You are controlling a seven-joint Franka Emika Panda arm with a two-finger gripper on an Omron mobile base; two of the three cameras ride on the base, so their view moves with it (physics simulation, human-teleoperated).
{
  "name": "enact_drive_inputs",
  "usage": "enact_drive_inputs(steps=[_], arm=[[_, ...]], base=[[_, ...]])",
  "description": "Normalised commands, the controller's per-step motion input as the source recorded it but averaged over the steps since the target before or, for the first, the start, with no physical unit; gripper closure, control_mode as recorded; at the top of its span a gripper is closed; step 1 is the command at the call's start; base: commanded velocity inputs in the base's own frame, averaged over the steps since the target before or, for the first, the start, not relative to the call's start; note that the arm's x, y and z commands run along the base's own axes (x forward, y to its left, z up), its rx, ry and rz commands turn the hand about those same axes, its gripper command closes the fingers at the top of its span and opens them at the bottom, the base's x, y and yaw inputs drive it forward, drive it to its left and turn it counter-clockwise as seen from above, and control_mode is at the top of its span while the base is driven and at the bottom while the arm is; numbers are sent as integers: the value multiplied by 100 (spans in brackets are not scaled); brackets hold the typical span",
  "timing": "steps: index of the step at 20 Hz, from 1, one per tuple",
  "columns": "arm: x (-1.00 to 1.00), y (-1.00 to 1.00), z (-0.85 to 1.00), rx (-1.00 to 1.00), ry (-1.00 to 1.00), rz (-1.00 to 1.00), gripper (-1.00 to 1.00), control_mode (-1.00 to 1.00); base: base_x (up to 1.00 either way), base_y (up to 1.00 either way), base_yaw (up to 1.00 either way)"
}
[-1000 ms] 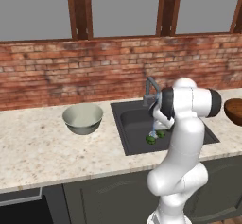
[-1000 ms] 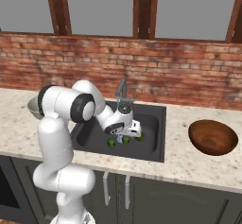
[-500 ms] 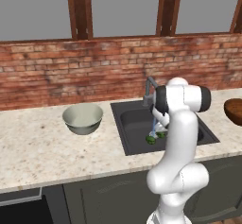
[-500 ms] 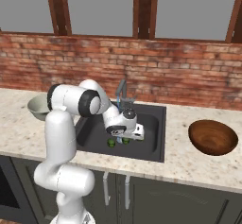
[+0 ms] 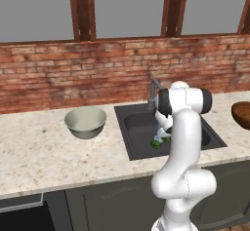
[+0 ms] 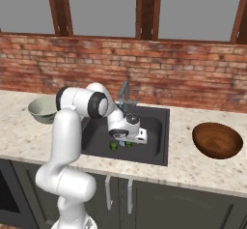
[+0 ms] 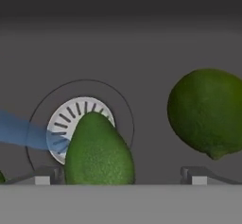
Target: Pick the avocados from the sink and place them in one bowl. Place the lime in the other bowl. Then turn off the sink faucet.
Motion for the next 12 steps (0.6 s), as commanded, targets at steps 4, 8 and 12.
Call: enact_drive_inputs(steps=[4, 8, 12], arm=[[19, 2, -18, 0, 0, -2, -100, -100], [19, 5, -16, 0, 0, -3, -100, -100], [13, 4, -15, 0, 0, -3, -100, -100]], base=[[0, 0, 0], [0, 0, 0], [0, 0, 0]])
